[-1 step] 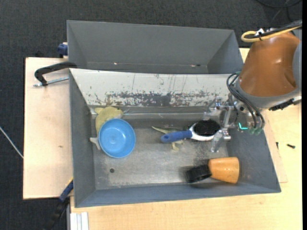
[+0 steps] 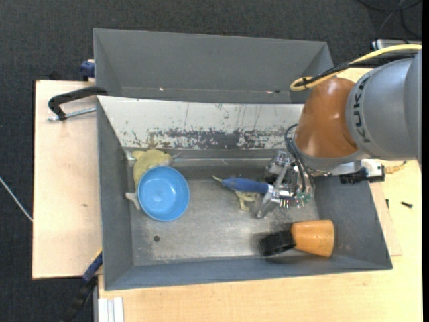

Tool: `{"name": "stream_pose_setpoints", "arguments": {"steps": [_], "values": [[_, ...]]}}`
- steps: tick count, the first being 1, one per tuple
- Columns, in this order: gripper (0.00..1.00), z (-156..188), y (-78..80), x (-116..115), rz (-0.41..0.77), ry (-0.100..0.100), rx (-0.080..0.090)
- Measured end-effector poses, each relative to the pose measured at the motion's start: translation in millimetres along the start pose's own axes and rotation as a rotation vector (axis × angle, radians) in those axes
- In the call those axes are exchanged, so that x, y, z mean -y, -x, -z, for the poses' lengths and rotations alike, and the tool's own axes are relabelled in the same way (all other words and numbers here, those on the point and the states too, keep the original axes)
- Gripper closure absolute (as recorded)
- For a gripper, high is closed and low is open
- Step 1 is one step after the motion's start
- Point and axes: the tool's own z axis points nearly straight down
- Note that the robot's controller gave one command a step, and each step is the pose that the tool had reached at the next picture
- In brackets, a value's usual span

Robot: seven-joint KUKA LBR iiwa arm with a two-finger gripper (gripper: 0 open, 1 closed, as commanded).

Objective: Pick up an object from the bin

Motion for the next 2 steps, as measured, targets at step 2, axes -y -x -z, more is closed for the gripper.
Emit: {"name": "stream_pose_setpoints", "arguments": {"steps": [2], "values": [[1.0, 173, 20.3, 18, 0.019, 0.0, 0.007]]}}
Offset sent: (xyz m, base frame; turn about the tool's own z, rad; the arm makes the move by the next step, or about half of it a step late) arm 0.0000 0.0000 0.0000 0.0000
